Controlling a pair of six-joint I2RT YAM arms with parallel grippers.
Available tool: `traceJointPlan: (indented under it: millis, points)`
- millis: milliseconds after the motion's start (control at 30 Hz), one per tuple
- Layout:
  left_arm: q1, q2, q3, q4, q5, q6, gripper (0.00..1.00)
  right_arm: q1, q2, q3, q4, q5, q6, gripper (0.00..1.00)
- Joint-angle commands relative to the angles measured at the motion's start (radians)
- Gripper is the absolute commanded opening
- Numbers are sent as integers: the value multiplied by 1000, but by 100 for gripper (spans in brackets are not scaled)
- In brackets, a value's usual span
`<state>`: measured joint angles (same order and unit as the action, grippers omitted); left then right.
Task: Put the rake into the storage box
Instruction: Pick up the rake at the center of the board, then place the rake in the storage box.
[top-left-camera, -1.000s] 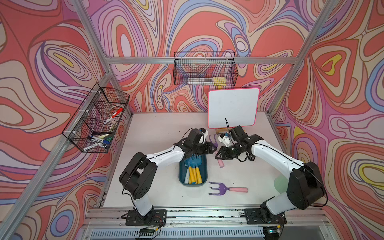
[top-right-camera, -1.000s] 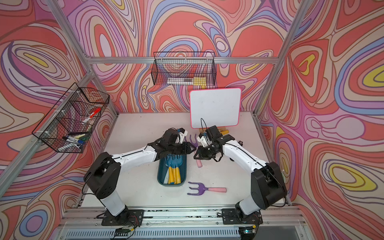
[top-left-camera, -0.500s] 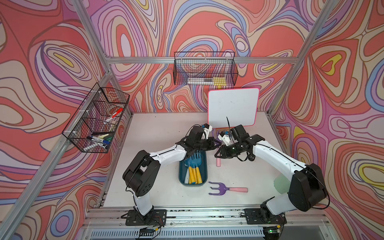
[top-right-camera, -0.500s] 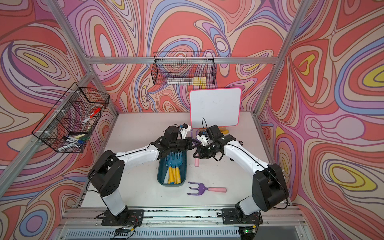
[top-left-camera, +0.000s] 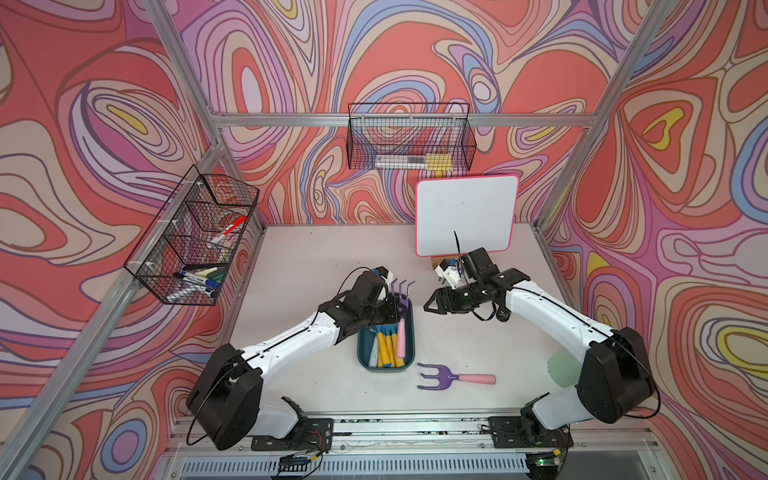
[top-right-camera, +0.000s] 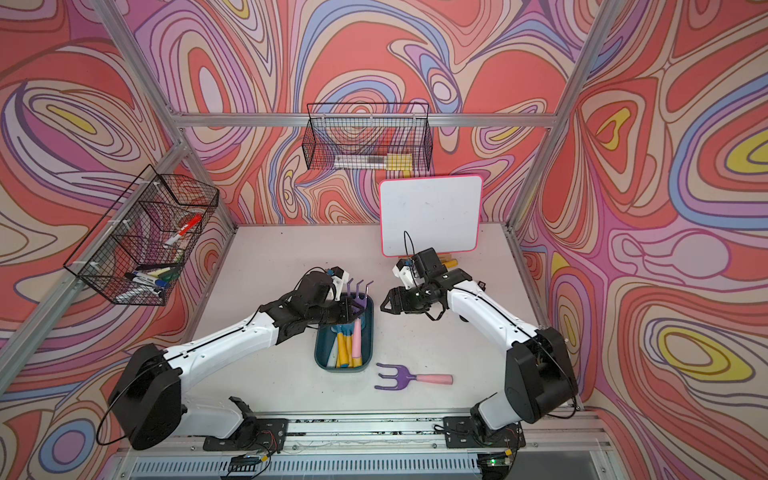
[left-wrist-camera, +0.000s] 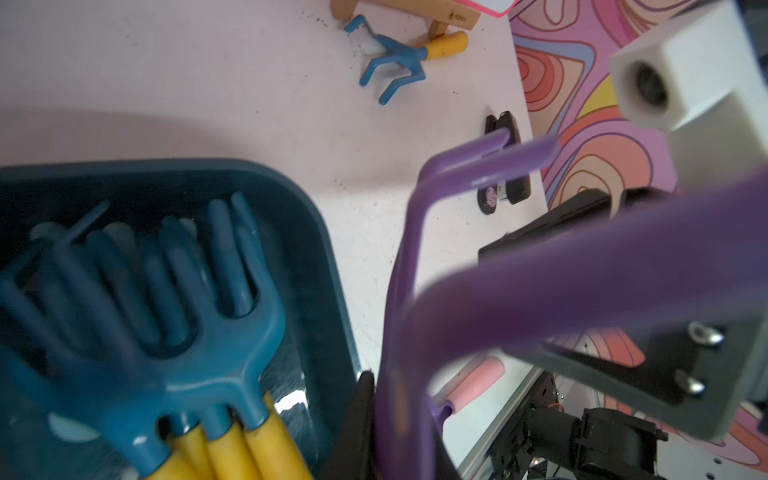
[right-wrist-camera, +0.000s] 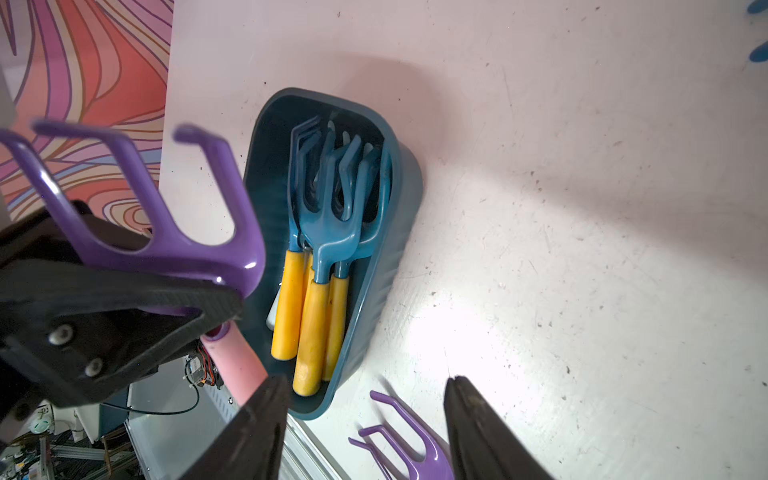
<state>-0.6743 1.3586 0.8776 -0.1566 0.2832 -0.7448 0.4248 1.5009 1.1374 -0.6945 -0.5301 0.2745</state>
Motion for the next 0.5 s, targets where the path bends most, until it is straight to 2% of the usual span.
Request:
traceJointPlan:
  millis: [0,467]
  points:
    - [6,-48,-34,-132,-79,60,0,-1,6,-2,24,15,3,62]
    - [16,-43,-58,-232,-179,136,0,-1,4,-16,33,17,1,62]
